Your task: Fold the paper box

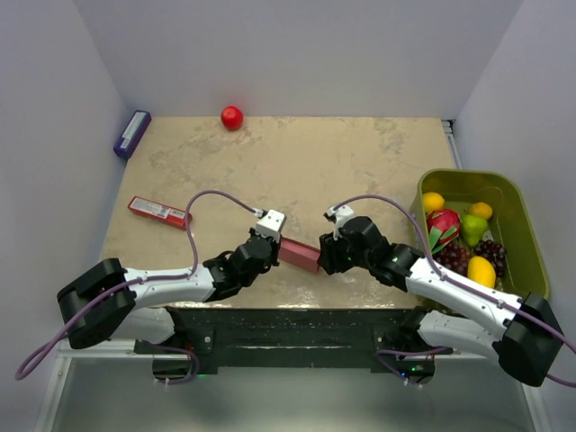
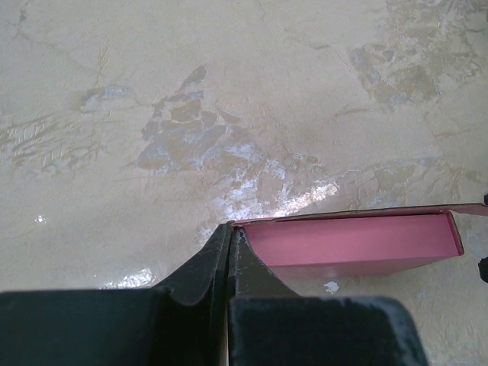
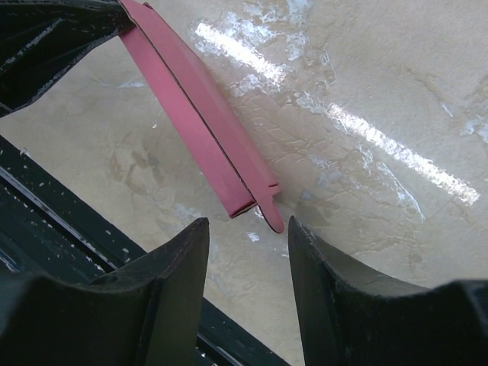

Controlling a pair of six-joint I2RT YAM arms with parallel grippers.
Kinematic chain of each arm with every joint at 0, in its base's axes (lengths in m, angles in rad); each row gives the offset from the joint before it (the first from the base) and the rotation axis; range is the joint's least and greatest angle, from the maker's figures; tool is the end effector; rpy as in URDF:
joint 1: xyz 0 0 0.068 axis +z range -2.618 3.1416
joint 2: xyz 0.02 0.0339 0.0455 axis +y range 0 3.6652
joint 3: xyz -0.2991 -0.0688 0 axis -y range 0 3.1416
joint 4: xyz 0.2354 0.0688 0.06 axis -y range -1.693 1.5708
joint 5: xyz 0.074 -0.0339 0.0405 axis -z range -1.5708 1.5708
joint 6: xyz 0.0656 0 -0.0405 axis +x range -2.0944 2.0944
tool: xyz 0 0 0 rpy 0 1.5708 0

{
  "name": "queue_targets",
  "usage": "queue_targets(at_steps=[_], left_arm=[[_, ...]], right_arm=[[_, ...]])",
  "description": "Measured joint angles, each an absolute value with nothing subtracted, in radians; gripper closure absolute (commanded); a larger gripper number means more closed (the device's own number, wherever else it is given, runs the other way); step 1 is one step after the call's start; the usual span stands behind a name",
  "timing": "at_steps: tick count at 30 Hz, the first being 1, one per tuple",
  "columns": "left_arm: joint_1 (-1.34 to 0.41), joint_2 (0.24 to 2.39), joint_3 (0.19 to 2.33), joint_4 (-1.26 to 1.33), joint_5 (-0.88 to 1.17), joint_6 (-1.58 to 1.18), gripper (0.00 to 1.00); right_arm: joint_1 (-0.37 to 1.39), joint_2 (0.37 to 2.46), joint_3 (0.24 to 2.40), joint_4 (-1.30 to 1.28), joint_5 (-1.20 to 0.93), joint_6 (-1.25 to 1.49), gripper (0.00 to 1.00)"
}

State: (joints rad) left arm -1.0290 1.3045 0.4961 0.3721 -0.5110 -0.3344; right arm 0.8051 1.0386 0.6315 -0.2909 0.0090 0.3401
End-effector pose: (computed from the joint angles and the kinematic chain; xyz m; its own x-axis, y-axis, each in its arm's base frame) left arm 0.1648 -0.2115 0.2178 -0.3761 0.0697 -0.9239 0.4185 0.9024 -0.1022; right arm 0.1495 0.1547 0.2434 -0.6588 -0.2039 -0.7242 -0.5265 0.8126 0.2501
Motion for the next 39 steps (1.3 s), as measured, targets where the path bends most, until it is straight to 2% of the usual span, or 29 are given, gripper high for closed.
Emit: queue_targets(at_steps=[12,20,24,25,26,34,39], left_arm=[[-1.032,1.304,0.496,0.370,-0.516,-0.340,1.00],[-1.040,1.304,0.496,0.367,-0.529,-0.340,1.00],[-1.046,1.304,0.496,0.364,-0.537,-0.340,1.00],[-1.048,1.303,0.496,0.363,-0.540,-0.340,1.00],[-1.051,1.303,0.496,0.360,-0.545,-0.340,1.00],[-1.094,1.306,0.496,0.342,-0.611,-0.342,1.00],[-1.116,1.316,0.500,0.340,-0.646,-0.347,1.00]], right_arm=[[0.816,1.039,0.630,-0.292,0.020,0.361,0.59],[0.824,1.055,0.630,-0.284,0.043,0.363,0.75],[0.825,1.068,0.630,-0.271,0.043,0.370,0.85],[0.825,1.070,0.632,-0.271,0.043,0.374,0.92],[0.825,1.074,0.635,-0.270,0.043,0.376,0.94],[0.824,1.105,0.670,-0.299,0.066,0.437,0.89],[0.824,1.110,0.682,-0.323,0.084,0.460,0.98]])
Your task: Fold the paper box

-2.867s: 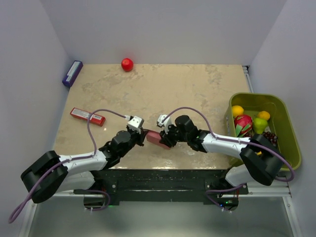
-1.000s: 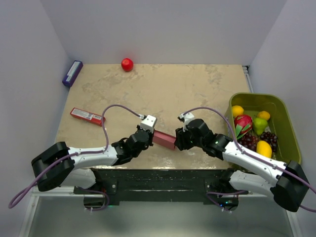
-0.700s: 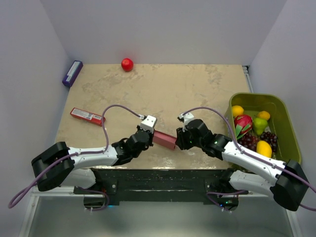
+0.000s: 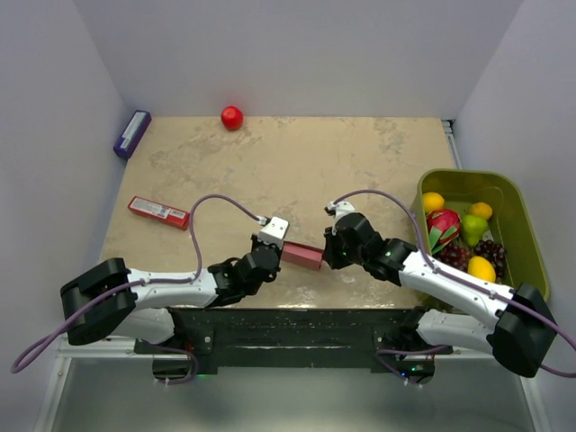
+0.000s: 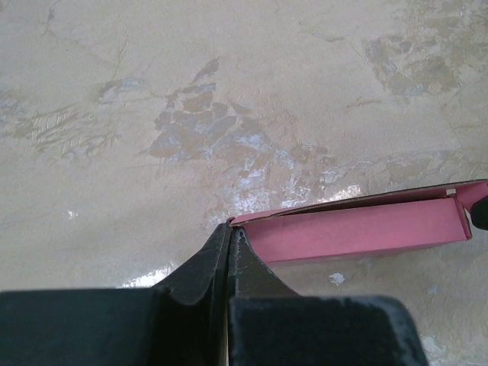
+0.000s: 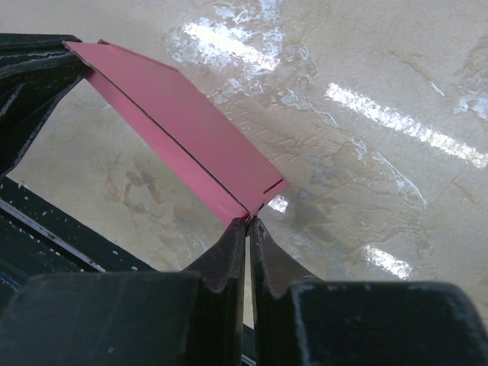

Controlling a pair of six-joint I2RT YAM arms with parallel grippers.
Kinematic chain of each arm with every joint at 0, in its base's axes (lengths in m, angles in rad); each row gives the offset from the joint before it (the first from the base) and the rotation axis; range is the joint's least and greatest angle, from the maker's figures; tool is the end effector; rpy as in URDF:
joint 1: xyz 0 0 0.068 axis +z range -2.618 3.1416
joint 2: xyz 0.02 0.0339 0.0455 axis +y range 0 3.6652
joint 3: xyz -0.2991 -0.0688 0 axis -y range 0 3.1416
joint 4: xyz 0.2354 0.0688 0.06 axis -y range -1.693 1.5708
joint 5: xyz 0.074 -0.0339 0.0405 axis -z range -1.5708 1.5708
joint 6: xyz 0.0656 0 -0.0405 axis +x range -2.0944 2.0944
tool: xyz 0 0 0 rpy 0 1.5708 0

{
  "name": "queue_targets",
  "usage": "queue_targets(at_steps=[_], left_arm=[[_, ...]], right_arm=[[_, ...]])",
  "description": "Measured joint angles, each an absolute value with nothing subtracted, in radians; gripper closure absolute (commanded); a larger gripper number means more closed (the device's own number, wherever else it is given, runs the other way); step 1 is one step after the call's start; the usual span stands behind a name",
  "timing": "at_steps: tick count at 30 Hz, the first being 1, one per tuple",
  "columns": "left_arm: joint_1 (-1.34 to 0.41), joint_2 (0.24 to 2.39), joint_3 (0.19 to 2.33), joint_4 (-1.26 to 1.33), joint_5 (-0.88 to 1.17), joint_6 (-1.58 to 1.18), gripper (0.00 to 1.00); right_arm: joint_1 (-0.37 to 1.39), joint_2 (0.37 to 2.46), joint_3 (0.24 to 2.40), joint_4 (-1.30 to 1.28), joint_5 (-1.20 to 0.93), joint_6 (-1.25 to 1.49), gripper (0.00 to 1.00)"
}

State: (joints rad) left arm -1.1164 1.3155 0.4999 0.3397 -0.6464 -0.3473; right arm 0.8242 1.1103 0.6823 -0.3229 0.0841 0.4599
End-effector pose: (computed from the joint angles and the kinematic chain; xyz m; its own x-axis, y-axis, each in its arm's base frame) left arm 0.1504 -0.2179 0.2147 -0.3532 0.1041 -0.9297 0.3850 0.9219 -0.0431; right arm 0.1589 0.1636 0.2432 -0.7214 -0.1284 -0.6806 -0.4124 0.8691 0.2731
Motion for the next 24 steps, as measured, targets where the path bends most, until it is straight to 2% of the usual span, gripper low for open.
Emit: queue_targets(at_steps=[24], left_arm=[[-1.154,1.322,0.505,0.315,-0.716,-0.349,1.00]], right_arm=[[0.822,1.085,0.643,-0.246,0.107,0.607,1.00]])
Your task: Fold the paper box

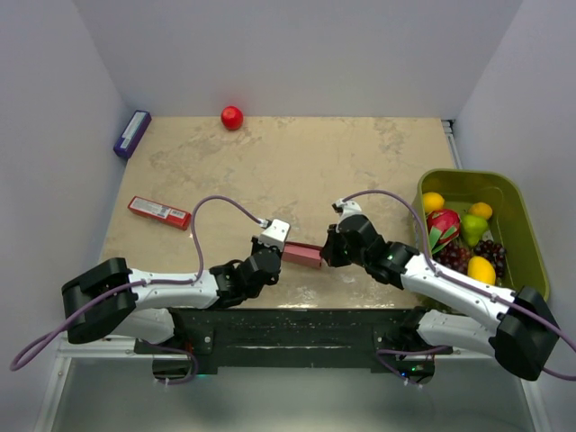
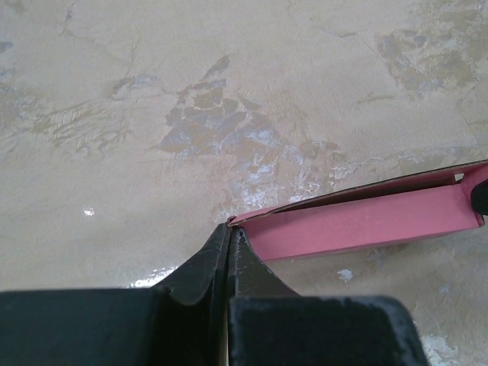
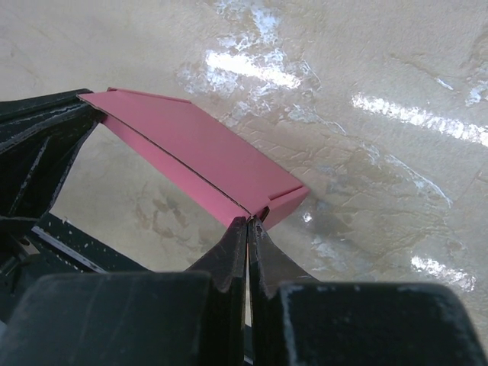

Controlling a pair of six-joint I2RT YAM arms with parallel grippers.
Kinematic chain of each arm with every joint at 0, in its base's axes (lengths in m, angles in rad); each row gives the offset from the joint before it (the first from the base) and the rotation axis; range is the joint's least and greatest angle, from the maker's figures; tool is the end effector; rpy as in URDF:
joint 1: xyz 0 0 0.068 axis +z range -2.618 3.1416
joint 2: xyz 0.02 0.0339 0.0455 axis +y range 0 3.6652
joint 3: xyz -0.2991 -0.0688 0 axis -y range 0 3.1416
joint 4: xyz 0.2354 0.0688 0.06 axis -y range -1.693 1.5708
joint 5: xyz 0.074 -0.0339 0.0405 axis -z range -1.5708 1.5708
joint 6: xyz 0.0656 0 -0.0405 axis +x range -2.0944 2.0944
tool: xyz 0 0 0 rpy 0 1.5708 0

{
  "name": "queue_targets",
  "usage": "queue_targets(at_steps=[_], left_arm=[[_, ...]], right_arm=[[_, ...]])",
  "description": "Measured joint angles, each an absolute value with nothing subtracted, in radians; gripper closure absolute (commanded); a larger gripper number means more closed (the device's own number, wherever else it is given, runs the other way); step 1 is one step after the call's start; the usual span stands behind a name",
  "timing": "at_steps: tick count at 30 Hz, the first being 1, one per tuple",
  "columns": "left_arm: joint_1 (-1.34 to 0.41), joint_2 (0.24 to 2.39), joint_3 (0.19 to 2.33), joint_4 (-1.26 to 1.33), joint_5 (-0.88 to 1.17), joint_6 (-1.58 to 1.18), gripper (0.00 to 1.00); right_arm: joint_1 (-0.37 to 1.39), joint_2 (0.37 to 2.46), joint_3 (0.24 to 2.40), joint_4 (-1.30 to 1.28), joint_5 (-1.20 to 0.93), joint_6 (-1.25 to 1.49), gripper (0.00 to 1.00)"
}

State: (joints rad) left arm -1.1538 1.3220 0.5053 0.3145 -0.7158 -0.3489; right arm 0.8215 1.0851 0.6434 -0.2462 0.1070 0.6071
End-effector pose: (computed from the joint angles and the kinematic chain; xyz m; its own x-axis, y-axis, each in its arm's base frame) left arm 0.1445 -0.2198 0.2134 -0.3394 0.1293 -0.9317 0.3628 0.9319 -0.0028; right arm 0.1593 0.1610 0.2432 -0.7384 0.0390 -0.6732 -0.3050 0.8710 0.3851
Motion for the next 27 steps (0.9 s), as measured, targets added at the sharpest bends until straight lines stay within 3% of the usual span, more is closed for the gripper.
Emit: queue_targets(at_steps=[27], left_arm=[[-1.162,1.322,0.507,0.312,-0.715,-0.360,1.00]], right_arm=[[0.823,1.054,0.566,-0.157,0.142,0.614,1.00]])
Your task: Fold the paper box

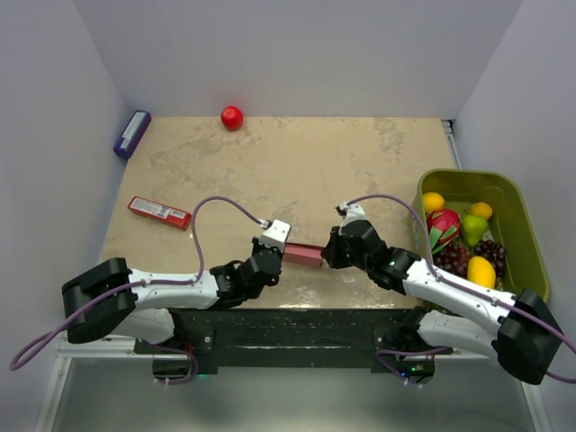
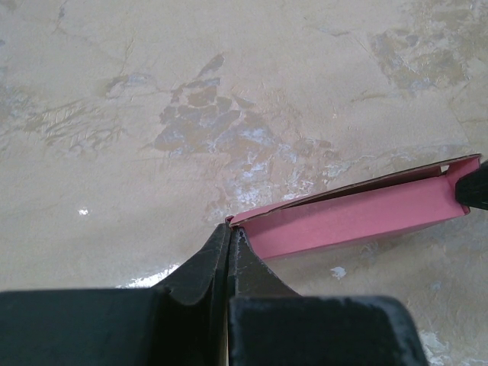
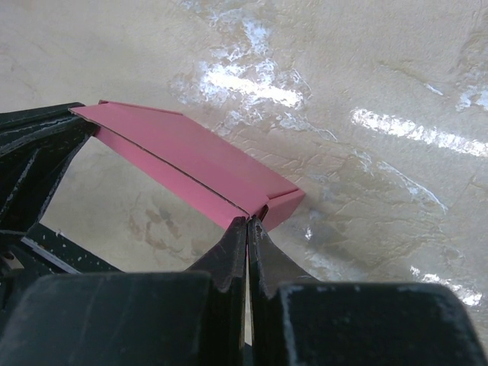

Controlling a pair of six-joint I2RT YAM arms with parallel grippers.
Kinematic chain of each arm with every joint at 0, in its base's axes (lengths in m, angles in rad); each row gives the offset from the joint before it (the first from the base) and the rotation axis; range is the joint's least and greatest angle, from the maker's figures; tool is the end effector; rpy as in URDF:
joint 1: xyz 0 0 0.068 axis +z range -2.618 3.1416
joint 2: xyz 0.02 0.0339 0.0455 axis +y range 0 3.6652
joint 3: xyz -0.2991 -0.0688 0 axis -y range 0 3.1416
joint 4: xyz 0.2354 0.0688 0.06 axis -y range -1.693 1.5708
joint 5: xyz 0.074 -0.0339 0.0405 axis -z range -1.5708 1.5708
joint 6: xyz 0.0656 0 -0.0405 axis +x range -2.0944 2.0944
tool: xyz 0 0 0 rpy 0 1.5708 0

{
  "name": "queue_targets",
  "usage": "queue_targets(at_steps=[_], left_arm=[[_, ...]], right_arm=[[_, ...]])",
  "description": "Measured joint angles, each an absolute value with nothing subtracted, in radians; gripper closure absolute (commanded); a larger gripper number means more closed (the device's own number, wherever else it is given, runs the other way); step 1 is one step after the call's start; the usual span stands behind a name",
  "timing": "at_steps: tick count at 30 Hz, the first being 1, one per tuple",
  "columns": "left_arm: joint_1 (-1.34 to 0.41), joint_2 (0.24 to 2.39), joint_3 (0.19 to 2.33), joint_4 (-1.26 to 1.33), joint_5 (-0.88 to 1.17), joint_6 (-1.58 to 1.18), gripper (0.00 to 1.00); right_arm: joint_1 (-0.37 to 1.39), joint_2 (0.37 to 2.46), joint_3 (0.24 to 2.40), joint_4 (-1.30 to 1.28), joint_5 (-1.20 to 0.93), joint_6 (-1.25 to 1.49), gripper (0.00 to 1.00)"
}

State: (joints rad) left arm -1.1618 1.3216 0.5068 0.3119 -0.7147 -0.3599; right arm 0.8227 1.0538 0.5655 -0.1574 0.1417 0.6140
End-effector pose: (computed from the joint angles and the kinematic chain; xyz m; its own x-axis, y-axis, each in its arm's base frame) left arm 0.1427 -0.2211 0.2137 -0.3430 0.1225 -0.9313 0.3674 0.9300 -0.0129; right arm 0.1559 0.1543 0.2325 -0.7084 0.0751 -0.7018 -0.2945 0.8721 0.3907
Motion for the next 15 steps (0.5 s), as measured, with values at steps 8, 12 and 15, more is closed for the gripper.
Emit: queue_targets(at_steps=[8,12,15], left_arm=[[-1.163,1.320,0.507,0.308,-0.714,-0.361,1.00],[-1.164,1.320,0.507,0.308,-0.714,-0.364,1.00],[-1.164,1.320,0.507,0.307,-0.714,-0.367,1.00]], right_arm=[[0.825,1.046,0.566,-0.173,0.147,0.612,1.00],[0.826,1.046,0.566,-0.178,0.149,0.611,1.00],[0.831,1.047,0.566,-0.179,0.156,0.611,1.00]])
